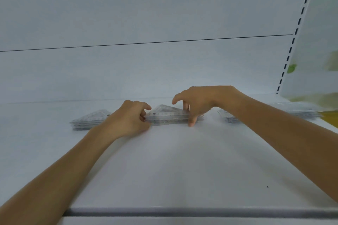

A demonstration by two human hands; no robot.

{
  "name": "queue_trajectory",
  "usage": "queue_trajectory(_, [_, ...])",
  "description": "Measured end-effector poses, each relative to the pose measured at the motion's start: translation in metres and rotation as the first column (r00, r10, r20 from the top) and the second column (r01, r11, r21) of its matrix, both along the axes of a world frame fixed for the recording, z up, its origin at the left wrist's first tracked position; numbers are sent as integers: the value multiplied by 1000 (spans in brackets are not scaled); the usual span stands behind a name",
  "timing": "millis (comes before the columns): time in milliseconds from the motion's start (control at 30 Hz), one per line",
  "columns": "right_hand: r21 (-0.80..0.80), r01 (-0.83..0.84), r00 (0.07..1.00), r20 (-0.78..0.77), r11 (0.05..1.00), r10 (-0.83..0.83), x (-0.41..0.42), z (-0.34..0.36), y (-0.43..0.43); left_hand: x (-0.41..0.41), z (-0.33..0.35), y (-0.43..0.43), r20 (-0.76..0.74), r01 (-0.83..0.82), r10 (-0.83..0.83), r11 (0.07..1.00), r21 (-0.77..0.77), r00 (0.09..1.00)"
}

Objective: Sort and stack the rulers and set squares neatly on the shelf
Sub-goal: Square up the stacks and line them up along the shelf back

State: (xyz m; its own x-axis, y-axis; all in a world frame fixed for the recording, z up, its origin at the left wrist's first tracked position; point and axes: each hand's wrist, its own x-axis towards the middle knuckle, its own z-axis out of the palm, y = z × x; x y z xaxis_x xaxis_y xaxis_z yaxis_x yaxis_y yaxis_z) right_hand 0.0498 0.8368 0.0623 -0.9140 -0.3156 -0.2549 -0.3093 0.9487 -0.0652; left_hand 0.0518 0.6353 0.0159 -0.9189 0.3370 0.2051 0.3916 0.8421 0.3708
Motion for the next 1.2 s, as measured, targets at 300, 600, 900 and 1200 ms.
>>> queue_trajectory(300, [-60, 15, 999, -29, 998, -17, 2, -1, 2, -3, 0, -1, 3, 5, -5, 999, 36, 1000])
queue_trajectory(600, [7, 79, 997, 15, 997, -80, -5, 7, -11, 1, -1, 1, -12, -27, 27, 999, -18, 1000])
queue_trajectory(900, [69, 28, 994, 100, 997, -35, -19, 9, -48, 0, -1, 2, -36, -10, 10, 1000, 8, 999])
queue_trajectory(1200, [227, -81, 996, 55, 971, 70, -22, 13, -60, -3, -4, 1, -31, 3, -1, 999, 43, 1000])
